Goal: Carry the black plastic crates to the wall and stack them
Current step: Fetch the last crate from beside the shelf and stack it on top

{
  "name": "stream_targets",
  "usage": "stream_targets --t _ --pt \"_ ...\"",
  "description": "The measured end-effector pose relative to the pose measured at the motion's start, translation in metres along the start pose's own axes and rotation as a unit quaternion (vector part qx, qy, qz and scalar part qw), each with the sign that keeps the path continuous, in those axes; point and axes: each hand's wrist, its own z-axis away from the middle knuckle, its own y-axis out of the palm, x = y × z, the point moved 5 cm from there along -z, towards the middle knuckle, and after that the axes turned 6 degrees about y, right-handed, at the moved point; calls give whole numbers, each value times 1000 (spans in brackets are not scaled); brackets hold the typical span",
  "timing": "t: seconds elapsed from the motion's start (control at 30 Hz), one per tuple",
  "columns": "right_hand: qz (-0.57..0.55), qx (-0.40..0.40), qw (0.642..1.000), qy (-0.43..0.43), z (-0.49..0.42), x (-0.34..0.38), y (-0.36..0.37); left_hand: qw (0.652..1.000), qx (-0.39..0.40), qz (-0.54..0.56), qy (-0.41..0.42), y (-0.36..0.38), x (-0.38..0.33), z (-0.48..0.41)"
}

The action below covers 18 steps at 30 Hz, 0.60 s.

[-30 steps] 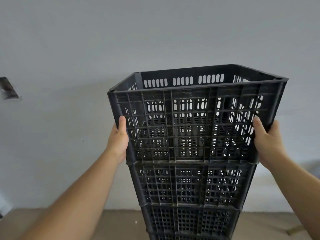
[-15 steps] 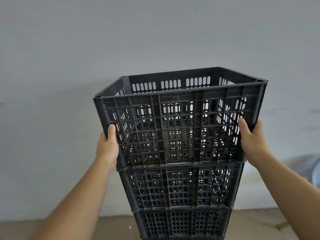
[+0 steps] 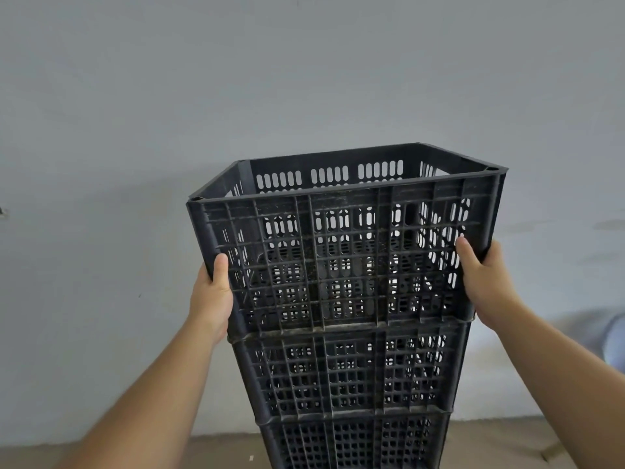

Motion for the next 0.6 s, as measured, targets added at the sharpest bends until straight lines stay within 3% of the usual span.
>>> stream_targets --t 0.13,0.23,0.43,0.5,0.6 --pt "22 20 999 19 3 7 -3 999 34 -27 -10 -5 -1 0" --pt "62 23 998 22 8 19 -10 995 12 -98 31 -11 -10 8" --pt "83 -85 989 -92 38 77 -35 984 -82 -137 83 -37 -50 13" --pt "67 -110 979 -155 51 103 -36 969 -118 -165 144 -44 -77 11" --pt "26 -96 968 -229 67 142 -21 919 -164 -238 267 -37 -130 16"
